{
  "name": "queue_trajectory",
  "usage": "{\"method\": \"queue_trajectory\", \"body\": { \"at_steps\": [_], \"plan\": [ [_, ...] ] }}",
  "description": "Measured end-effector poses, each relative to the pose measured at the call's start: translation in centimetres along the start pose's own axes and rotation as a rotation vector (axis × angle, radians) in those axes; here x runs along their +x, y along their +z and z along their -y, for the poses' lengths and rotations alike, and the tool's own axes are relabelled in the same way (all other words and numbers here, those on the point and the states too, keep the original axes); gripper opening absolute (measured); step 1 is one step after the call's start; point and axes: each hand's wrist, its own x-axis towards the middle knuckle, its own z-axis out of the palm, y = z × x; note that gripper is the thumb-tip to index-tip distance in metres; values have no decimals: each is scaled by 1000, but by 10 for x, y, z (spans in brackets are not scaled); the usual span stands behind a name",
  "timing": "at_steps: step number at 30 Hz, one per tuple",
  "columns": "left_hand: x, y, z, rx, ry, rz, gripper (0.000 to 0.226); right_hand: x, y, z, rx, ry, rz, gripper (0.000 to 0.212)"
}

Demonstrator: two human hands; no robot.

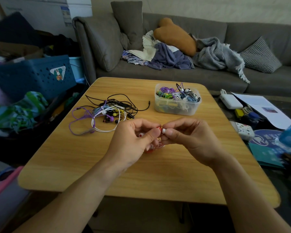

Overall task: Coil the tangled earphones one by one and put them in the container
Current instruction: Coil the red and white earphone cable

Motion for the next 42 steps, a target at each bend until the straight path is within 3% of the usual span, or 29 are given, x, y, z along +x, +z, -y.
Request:
{"method": "queue_trajectory", "body": {
  "at_steps": [7,12,22,29,33,36,39,42],
  "plan": [
    [-3,3,-3,-43,-42,-6,5,-1,7,1,-34,-24,-13,20],
    [-4,2,-6,90,19,-5,11,-1,8,-1,-48,-19,-33,16],
    [-2,0,-5,380,279,-134,24,2,16,-4,196,61,-38,17],
    [-2,0,-6,566,493,-213,11,4,25,-6,369,107,-24,15],
    [-2,-2,-5,444,315,-172,15,5,25,-9,374,98,-19,16],
    [-1,-1,-9,100,49,-115,16,6,23,-11,359,100,34,19],
    [-3,1,-15,-331,-231,-16,3,6,20,-9,334,99,99,25],
    [-3,-1,-17,-409,-336,37,3,4,17,-8,248,67,123,29]
  ]
}}
